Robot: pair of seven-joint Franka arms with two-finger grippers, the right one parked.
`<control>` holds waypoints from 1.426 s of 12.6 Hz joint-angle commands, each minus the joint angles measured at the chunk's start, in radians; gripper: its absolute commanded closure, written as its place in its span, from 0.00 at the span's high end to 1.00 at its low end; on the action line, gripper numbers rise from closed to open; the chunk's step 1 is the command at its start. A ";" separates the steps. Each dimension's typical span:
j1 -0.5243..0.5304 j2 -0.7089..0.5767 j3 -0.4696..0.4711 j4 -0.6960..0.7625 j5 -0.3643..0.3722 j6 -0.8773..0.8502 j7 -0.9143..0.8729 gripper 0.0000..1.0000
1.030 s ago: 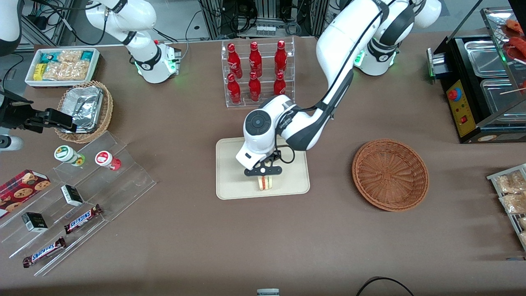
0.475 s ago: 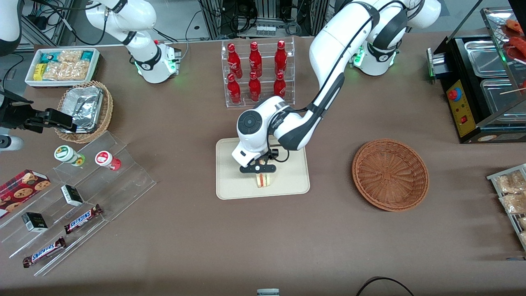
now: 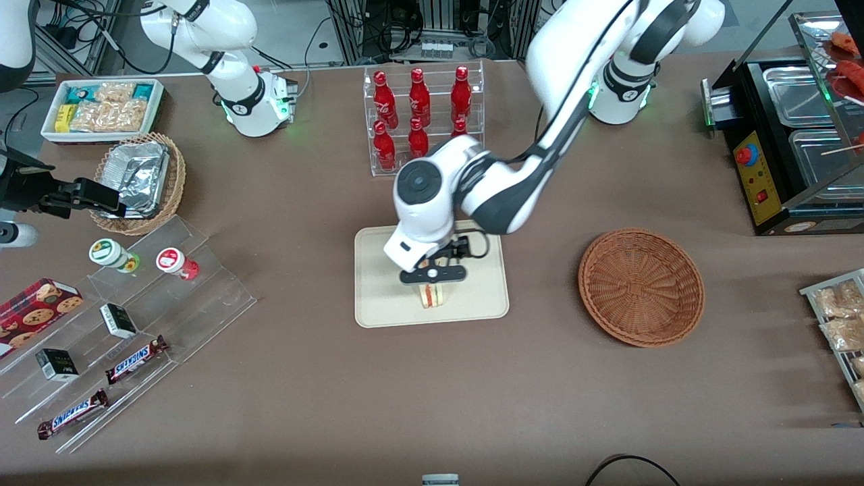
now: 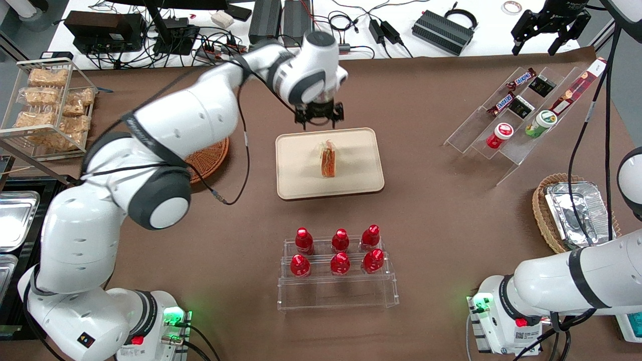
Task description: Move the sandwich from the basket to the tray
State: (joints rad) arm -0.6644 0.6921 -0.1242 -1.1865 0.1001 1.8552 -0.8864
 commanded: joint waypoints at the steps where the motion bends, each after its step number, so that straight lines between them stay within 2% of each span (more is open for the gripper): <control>1: 0.084 -0.217 0.006 -0.117 -0.033 -0.128 -0.005 1.00; 5: 0.221 -0.583 0.008 -0.445 -0.034 -0.128 0.050 1.00; 7: 0.328 -0.681 0.008 -0.521 -0.058 -0.148 0.224 1.00; 8: 0.374 -0.706 0.008 -0.530 -0.080 -0.181 0.304 1.00; 12: 0.521 -0.747 0.008 -0.532 -0.083 -0.269 0.542 1.00; 18: 0.681 -0.741 0.009 -0.507 -0.108 -0.268 0.742 1.00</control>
State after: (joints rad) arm -0.0214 -0.0368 -0.1025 -1.6959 0.0089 1.5946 -0.1840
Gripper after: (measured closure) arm 0.000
